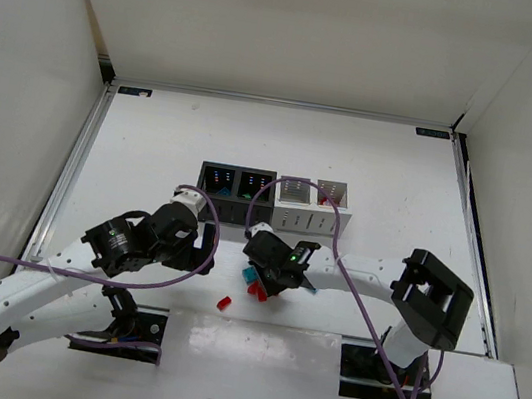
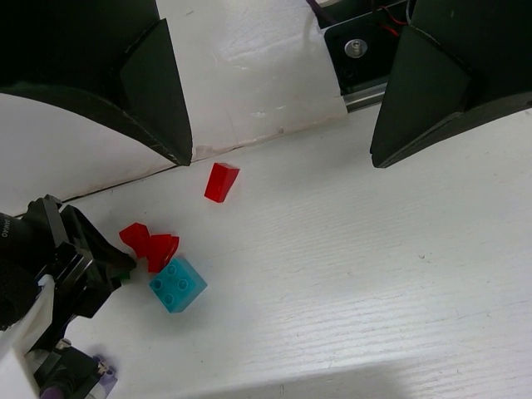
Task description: Sort the legos into containers by color
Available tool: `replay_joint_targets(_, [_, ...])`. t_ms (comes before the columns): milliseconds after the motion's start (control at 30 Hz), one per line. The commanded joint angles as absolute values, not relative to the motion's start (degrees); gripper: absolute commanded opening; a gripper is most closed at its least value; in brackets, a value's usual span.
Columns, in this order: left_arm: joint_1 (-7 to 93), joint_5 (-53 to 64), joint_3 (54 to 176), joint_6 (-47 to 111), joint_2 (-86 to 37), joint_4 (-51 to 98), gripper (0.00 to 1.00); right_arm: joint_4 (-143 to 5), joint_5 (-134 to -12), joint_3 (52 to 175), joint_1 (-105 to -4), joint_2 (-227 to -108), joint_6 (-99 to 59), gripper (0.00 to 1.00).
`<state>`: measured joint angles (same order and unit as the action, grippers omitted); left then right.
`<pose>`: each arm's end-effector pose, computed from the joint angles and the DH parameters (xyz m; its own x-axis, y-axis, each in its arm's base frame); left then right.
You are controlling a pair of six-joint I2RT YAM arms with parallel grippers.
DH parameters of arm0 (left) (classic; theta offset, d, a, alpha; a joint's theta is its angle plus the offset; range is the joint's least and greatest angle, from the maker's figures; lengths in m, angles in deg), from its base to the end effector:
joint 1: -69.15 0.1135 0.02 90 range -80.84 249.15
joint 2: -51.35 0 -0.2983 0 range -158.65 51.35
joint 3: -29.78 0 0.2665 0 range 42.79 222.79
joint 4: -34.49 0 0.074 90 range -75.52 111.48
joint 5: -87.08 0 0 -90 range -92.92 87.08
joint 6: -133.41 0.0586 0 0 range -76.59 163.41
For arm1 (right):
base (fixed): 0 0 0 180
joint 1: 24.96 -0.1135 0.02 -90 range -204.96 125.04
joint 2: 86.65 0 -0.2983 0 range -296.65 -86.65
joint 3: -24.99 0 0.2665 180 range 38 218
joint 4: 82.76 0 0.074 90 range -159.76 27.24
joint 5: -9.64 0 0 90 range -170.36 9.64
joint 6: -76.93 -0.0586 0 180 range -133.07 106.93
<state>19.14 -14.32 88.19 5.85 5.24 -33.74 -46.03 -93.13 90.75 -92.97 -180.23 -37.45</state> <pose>0.1035 -0.1053 0.2764 -0.8364 0.0674 -0.5439 0.2144 0.9535 -0.2117 0.1358 0.3018 0.1684 -0.6666 -0.5755 -0.4738 -0.6517 0.7585 -0.0044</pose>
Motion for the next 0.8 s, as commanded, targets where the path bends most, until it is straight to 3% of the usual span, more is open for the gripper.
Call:
replay_joint_targets(0, [18.9, -14.3, 88.4, 5.4, 5.6, -32.8, 1.00, -45.8, -93.2, 89.1, -93.0, -179.8, -39.0, 0.28])
replay_joint_targets(267, [19.0, -14.8, 89.2, 5.3, 5.9, -33.5, 1.00, -45.3, -94.8, 89.1, -92.5, -176.9, -38.6, 0.06])
replay_joint_targets(567, [19.0, -15.0, 90.3, 5.9, 5.3, -33.4, 1.00, -44.1, -93.5, 89.8, -90.1, -168.0, -36.0, 0.00])
replay_joint_targets(767, [18.8, -16.2, 90.0, 5.4, 6.2, -33.4, 1.00, -41.9, -87.9, 96.7, -85.4, -161.6, -30.1, 0.00])
